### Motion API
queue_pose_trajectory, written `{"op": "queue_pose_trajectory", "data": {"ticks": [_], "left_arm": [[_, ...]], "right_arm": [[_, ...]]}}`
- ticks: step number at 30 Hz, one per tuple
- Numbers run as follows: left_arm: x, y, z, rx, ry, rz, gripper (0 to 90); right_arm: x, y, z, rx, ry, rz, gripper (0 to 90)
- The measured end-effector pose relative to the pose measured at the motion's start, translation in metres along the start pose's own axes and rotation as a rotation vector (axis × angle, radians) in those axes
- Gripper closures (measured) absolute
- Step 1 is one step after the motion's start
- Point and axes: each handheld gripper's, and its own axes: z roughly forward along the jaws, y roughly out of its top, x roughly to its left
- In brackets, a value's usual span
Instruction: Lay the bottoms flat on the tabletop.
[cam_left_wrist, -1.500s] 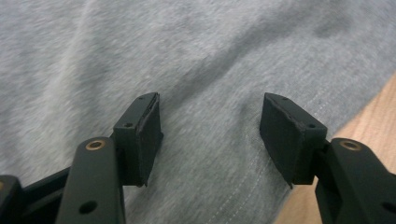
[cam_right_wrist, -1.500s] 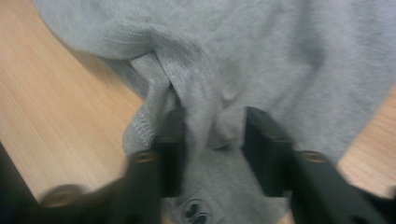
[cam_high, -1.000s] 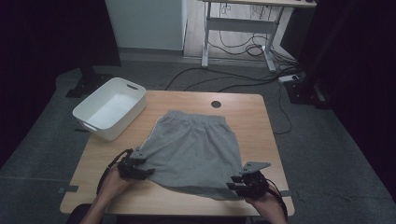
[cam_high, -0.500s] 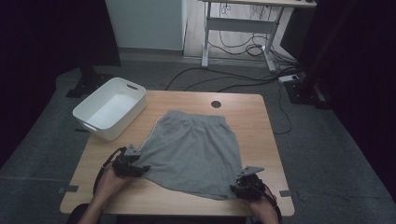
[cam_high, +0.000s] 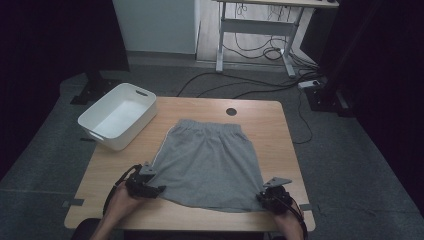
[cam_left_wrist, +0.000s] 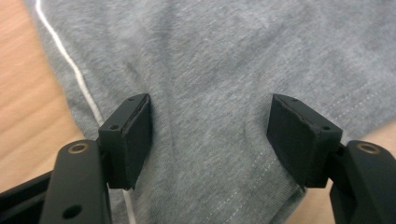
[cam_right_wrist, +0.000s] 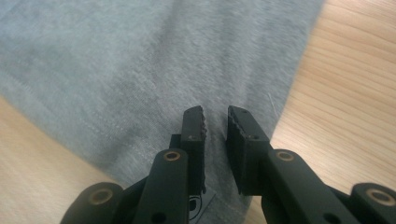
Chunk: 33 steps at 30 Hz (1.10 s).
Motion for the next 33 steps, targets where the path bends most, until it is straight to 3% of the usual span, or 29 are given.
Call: {"op": "queue_pose_trajectory", "data": {"ticks": [11, 15, 20, 24, 28, 31, 33], "left_arm": [[-0.052, 0.001, 0.005, -0.023, -0.045, 0.055, 27.7], [-0.059, 0.001, 0.006, -0.027, -0.053, 0.065, 27.7], [-0.056, 0.003, 0.002, -0.022, -0.091, 0.086, 26.1], [-0.048, 0.010, -0.009, -0.074, -0.121, 0.082, 24.6], [-0.034, 0.018, -0.013, -0.101, -0.097, 0.084, 19.2], [-0.017, 0.026, -0.012, -0.111, -0.092, 0.056, 15.0], [-0.006, 0.034, -0.011, -0.107, -0.049, 0.066, 14.1]], "right_arm": [[-0.033, -0.017, -0.011, -0.012, -0.061, 0.094, 77.0], [-0.040, -0.021, -0.013, -0.022, -0.070, 0.117, 76.9], [-0.039, -0.023, -0.013, -0.035, -0.081, 0.117, 74.2], [-0.040, -0.025, -0.013, -0.046, -0.061, 0.126, 65.3], [-0.036, -0.026, -0.013, -0.054, -0.046, 0.121, 51.9], [-0.034, -0.025, -0.012, -0.052, -0.042, 0.112, 47.1], [-0.033, -0.026, -0.012, -0.057, -0.039, 0.112, 44.9]]}}
